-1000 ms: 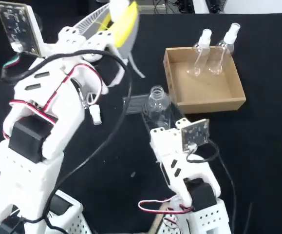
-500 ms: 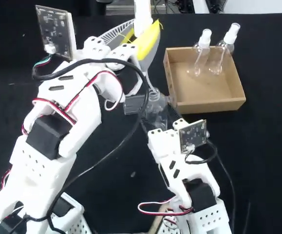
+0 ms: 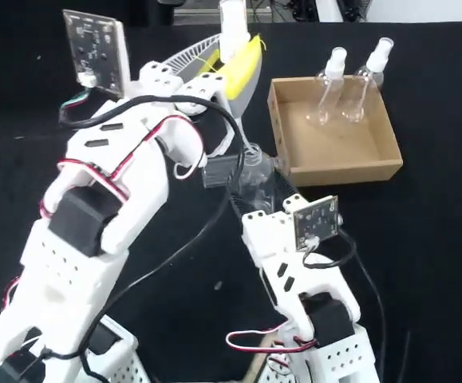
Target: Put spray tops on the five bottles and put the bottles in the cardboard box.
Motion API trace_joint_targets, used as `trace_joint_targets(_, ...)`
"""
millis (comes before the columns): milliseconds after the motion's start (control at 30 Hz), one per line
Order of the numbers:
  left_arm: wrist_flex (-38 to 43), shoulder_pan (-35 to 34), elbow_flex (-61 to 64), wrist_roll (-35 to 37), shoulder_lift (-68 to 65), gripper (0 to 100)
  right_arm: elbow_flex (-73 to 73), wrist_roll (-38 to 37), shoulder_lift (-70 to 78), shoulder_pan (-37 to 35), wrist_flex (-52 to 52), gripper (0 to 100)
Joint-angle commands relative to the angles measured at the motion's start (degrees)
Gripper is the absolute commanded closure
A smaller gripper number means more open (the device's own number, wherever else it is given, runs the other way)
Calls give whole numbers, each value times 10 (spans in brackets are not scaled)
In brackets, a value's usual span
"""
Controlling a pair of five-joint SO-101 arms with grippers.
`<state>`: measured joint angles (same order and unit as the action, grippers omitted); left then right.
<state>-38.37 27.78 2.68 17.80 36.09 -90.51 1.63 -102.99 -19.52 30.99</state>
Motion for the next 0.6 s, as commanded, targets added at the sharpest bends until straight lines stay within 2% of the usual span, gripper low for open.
trace_joint_targets(0, 70, -15, 36, -4, 6, 970, 8, 2, -54, -5, -17, 987)
trace_joint_targets(100, 130, -22, 91, -4, 9, 970, 8, 2, -54, -4, -17, 987)
trace_joint_targets(167, 135, -21, 109, -4, 9, 970, 8, 2, -54, -4, -17, 987)
trace_joint_targets(367, 80, -17, 93, -4, 9, 970, 8, 2, -54, -4, -17, 987)
trace_joint_targets(567, -36, 15, 73, -4, 9, 970, 8, 2, -54, -5, -17, 987)
